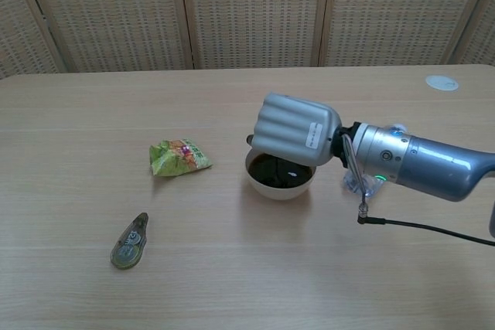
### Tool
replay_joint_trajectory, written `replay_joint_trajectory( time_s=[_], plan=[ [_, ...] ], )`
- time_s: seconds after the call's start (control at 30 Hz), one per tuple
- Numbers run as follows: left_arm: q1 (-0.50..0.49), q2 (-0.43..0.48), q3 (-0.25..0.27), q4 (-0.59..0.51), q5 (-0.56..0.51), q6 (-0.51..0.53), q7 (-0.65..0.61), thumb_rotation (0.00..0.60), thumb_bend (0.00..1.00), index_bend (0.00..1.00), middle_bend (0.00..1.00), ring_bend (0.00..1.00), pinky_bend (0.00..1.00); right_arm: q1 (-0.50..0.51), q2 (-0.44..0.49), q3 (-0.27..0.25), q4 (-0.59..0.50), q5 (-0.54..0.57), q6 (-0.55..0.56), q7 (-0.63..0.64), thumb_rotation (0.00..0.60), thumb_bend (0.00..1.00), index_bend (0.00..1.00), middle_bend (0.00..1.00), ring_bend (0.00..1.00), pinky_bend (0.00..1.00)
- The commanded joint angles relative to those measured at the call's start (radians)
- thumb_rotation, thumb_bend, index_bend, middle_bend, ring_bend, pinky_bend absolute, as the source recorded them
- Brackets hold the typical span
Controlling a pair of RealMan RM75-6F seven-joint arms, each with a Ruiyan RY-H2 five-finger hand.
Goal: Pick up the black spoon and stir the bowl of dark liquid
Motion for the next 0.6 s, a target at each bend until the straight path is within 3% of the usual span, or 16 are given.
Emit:
replay_joint_trajectory(
  time_s=[0.03,0.6],
  plan=[
    [0.000,0.000,0.000,-0.002,-0.001,-0.001,0.003,0.600,0.41,0.00,0.00,0.00,0.00,0.000,0.006,-0.001,0.005,0.003,-0.005,0.008,0.600,0.70,0.73,0.91,0.92,0.99],
    [-0.001,-0.003,-0.005,-0.011,-0.019,-0.009,0.022,0.600,0.41,0.00,0.00,0.00,0.00,0.031,0.015,-0.007,0.045,0.012,-0.050,0.038,0.600,0.70,0.73,0.91,0.92,0.99]
  ],
)
